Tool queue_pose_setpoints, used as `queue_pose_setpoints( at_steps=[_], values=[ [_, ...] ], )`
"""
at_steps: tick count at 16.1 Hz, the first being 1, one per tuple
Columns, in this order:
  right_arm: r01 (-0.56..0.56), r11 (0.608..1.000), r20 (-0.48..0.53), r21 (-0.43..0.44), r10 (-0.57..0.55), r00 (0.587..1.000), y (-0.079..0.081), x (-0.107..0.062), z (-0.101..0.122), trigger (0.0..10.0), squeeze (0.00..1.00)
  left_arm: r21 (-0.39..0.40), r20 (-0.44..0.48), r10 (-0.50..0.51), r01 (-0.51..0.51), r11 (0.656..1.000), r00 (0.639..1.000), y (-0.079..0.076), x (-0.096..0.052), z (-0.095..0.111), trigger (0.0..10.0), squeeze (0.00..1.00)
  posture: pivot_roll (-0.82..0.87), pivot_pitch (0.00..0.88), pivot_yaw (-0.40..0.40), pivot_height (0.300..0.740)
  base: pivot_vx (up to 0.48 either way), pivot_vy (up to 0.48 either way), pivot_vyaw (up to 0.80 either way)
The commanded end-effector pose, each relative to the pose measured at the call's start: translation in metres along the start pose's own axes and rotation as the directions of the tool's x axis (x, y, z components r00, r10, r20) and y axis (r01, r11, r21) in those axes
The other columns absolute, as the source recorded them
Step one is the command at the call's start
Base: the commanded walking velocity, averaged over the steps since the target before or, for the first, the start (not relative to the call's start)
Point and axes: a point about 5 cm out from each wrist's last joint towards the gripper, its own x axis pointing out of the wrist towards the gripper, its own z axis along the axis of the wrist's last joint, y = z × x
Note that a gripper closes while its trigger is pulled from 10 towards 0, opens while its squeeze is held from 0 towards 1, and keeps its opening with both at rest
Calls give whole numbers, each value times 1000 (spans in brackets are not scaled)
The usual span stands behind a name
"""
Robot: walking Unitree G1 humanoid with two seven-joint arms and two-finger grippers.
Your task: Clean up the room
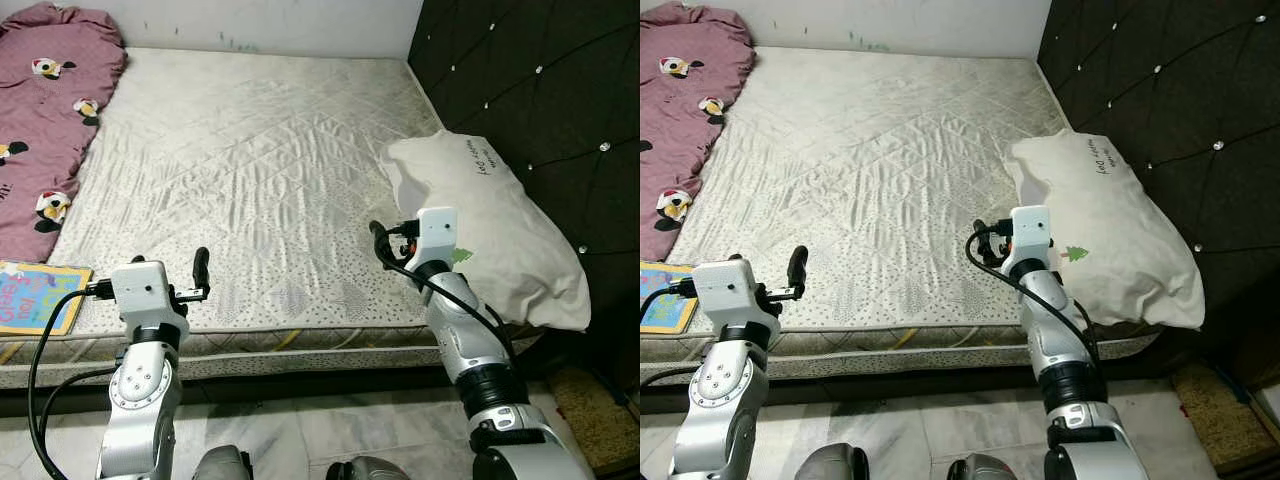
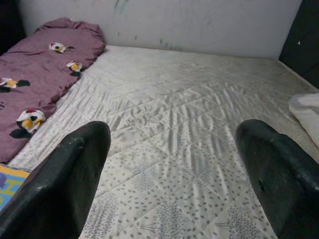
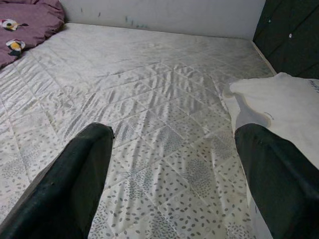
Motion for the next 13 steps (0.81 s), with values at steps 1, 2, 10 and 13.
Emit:
queue_pose_setpoints(
  at_steps=[1,2,10,13],
  values=[
    [4,1000,4,-16,-4,1000,-8,-4,2,10000,0,8,-6,5,-5,1000,1000,4,-5,1,10000,0,20,42,-72,740,0,0,0],
    [-3,1000,-5,-24,3,1000,-15,-13,0,10000,0,17,-15,26,-26,1000,1000,10,-15,0,10000,0,19,46,-71,740,0,0,0],
    [-32,996,-67,-78,27,997,-28,-41,-17,10000,0,37,-50,75,-74,997,996,22,-39,-9,10000,0,24,51,-73,740,0,0,0],
    [-38,996,-66,-76,33,997,-26,-38,-15,10000,0,36,-24,54,-53,998,998,20,-35,-3,10000,0,25,49,-72,740,0,0,0]
  ],
)
